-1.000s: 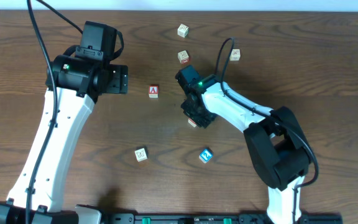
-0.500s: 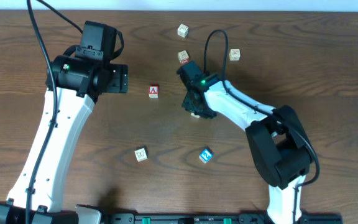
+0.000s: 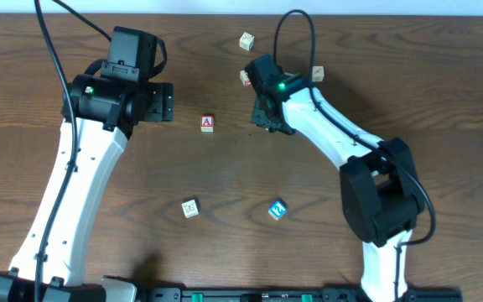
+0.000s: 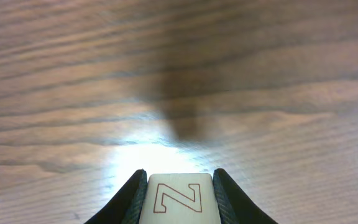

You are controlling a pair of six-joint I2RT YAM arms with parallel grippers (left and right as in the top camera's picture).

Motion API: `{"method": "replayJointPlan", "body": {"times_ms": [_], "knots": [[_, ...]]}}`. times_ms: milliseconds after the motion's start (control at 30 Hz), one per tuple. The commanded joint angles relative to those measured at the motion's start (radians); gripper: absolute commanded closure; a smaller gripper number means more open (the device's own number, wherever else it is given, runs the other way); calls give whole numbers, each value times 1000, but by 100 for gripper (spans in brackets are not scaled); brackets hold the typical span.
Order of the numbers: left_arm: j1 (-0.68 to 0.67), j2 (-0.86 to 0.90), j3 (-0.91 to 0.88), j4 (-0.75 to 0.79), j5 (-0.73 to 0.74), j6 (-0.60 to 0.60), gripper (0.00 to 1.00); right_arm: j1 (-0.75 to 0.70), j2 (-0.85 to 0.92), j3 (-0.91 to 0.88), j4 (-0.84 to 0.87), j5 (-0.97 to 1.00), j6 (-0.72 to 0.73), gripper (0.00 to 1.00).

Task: Spell out Ai2
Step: 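Carry the 'I' block and place it right of the 'A' block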

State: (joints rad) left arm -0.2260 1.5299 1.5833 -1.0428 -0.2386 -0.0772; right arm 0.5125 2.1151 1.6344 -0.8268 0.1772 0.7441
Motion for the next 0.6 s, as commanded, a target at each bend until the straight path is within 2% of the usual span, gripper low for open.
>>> {"method": "replayJointPlan", "body": {"times_ms": [0, 567], "knots": [[3, 2, -4, 0, 4, 10, 5, 22, 45, 34, -9, 36, -35, 71], [3, 2, -4, 0, 3, 10, 5, 71, 98, 34, 86, -54, -26, 70]]}}
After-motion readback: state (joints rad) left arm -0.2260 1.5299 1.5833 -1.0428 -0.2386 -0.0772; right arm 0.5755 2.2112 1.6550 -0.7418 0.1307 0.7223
